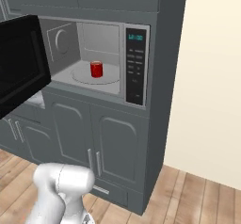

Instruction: Place the microwavable item in the microwave. Then, close the microwave door and press the start button.

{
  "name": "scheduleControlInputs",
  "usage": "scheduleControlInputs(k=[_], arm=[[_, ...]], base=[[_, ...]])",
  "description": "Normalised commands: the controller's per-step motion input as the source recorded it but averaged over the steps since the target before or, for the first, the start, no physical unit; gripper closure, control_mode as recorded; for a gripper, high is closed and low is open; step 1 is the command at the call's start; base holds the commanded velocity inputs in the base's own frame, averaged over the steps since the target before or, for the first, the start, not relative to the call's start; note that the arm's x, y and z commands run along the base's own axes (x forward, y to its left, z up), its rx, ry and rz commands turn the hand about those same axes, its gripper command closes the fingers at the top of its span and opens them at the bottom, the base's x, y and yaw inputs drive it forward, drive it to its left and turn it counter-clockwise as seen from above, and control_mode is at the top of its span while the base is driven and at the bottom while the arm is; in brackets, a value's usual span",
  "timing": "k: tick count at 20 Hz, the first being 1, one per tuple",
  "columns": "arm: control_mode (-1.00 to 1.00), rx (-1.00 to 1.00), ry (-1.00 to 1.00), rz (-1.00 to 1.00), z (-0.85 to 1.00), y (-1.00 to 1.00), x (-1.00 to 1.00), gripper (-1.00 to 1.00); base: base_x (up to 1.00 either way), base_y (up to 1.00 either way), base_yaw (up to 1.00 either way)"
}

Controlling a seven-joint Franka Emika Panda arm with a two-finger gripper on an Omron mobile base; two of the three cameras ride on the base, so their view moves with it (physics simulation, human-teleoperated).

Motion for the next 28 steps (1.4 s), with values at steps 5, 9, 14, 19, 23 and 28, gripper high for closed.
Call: scheduleControlInputs(k=[5,9,14,19,23,28], arm=[[-1.0,-0.24,0.24,0.0,-0.77,1.0,1.0,-1.0],[-1.0,-0.2,0.28,0.0,-0.56,0.97,1.0,-1.0],[-1.0,-0.13,0.21,-0.05,-0.43,0.58,0.98,-1.0],[-1.0,-0.03,0.1,-0.13,-0.18,-0.27,0.35,-1.0],[-1.0,0.0,0.0,-0.14,0.0,-0.99,0.0,-1.0],[-1.0,0.03,0.0,-0.14,0.0,-1.0,0.0,-1.0]], base=[[0.0,0.0,0.0],[0.0,0.0,0.0],[0.0,0.0,0.0],[0.0,0.0,0.0],[0.0,0.0,0.0],[0.0,0.0,0.0]])
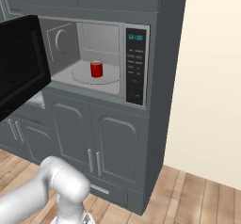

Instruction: Place the microwavable item in the microwave. Then, close the microwave door and press the start button.

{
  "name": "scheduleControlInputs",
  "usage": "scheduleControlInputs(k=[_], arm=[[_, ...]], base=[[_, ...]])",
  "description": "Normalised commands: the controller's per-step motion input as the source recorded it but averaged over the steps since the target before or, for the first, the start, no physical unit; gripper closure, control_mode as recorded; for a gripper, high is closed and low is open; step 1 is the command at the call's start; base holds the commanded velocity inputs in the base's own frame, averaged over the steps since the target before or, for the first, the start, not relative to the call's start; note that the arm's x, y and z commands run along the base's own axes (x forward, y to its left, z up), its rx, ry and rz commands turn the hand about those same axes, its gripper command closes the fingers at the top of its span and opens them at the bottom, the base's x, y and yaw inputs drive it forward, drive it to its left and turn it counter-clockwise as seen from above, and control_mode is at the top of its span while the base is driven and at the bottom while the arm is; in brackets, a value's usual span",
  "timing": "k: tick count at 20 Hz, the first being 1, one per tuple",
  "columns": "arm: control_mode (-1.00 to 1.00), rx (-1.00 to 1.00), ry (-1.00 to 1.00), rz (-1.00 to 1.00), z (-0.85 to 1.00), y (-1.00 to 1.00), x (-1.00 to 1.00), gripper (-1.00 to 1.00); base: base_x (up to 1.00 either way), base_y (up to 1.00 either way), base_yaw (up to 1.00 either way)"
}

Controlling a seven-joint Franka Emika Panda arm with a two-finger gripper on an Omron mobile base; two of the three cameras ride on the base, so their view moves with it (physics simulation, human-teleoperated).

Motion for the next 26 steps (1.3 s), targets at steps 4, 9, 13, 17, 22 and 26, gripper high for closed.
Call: scheduleControlInputs(k=[4,9,13,17,22,26], arm=[[-1.0,0.02,0.0,-0.13,0.04,-1.0,0.0,-1.0],[-1.0,0.05,0.0,-0.11,0.02,-1.0,0.03,-1.0],[-1.0,0.08,0.0,-0.09,0.0,-1.0,0.16,-1.0],[-1.0,0.1,0.0,-0.05,0.01,-1.0,0.24,-1.0],[-1.0,0.12,0.0,-0.02,0.0,-1.0,0.38,-1.0],[-1.0,0.14,-0.01,0.0,0.0,-1.0,0.58,-1.0]], base=[[0.0,0.0,0.0],[0.0,0.0,0.0],[0.0,0.0,0.0],[0.0,0.0,0.0],[0.0,0.0,0.0],[0.0,0.0,0.0]])
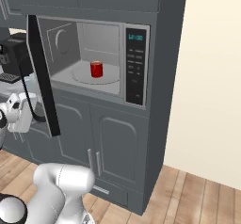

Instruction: Place the microwavable item in the microwave. Then, close the microwave door and press the start button.

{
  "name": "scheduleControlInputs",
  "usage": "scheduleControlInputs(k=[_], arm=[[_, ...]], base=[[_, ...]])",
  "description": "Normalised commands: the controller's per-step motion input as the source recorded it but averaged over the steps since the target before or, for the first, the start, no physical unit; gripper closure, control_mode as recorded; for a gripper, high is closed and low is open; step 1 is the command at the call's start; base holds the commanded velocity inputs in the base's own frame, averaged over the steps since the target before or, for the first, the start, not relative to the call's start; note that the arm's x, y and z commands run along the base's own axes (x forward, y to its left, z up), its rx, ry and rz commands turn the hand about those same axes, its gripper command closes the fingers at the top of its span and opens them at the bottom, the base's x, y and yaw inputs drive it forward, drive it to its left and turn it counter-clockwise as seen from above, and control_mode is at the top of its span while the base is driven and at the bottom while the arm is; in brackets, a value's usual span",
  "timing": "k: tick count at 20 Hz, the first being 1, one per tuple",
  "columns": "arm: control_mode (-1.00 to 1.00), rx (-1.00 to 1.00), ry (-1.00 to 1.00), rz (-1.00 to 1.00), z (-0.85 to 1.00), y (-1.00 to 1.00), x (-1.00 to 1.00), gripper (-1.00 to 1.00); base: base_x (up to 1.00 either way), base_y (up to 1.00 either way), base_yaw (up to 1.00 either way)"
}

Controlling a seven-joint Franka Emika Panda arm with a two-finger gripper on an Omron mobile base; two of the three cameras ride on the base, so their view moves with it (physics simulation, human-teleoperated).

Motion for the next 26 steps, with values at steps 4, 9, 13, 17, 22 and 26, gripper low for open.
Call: scheduleControlInputs(k=[4,9,13,17,22,26], arm=[[-1.0,0.15,-0.01,0.0,0.0,-1.0,0.58,-1.0],[-1.0,0.1,-0.01,0.06,0.14,-0.78,0.76,-1.0],[-1.0,0.06,-0.03,0.14,0.14,-0.38,0.92,-1.0],[-1.0,0.03,-0.02,0.11,0.14,-0.24,0.89,-1.0],[-1.0,0.02,0.0,0.09,0.21,-0.14,0.86,-1.0],[-1.0,0.01,0.0,0.08,0.21,-0.01,0.73,-1.0]], base=[[0.0,0.0,0.0],[0.0,0.0,0.0],[0.0,0.0,0.0],[0.0,0.0,0.0],[0.0,0.0,0.0],[0.0,0.0,0.0]])
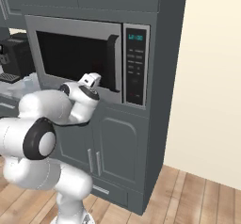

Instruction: Place the microwavable item in the microwave. Then, close the microwave door and press the start button.

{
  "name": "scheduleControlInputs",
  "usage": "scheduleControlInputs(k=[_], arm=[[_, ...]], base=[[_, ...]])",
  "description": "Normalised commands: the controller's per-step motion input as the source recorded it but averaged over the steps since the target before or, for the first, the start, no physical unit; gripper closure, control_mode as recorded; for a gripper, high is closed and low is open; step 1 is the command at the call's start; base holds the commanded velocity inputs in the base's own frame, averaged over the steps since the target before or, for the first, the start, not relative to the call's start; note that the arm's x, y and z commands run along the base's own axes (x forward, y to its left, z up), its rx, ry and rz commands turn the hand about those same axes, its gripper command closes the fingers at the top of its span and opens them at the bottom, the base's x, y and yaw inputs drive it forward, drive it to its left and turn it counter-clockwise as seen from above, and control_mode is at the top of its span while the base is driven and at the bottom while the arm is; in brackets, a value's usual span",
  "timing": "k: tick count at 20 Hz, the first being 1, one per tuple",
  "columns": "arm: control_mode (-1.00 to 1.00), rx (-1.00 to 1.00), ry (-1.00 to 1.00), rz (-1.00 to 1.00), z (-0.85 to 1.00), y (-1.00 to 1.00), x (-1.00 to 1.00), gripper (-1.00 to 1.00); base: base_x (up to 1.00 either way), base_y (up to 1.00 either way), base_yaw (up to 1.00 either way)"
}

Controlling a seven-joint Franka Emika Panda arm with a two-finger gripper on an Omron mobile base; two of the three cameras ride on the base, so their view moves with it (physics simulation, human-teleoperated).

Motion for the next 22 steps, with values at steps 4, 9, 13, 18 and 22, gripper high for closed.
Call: scheduleControlInputs(k=[4,9,13,18,22], arm=[[-1.0,0.0,0.0,0.08,0.21,0.0,0.55,-1.0],[-1.0,0.0,0.05,0.06,0.22,0.0,0.39,-1.0],[-1.0,0.0,0.07,0.03,0.37,0.0,-0.17,-1.0],[-1.0,0.02,0.11,0.02,0.57,0.0,-0.73,-1.0],[-1.0,0.06,0.15,0.01,0.67,0.01,-0.76,-1.0]], base=[[0.0,0.0,0.0],[0.0,0.0,0.0],[0.0,0.0,0.0],[0.0,0.0,0.0],[0.0,0.0,0.0]])
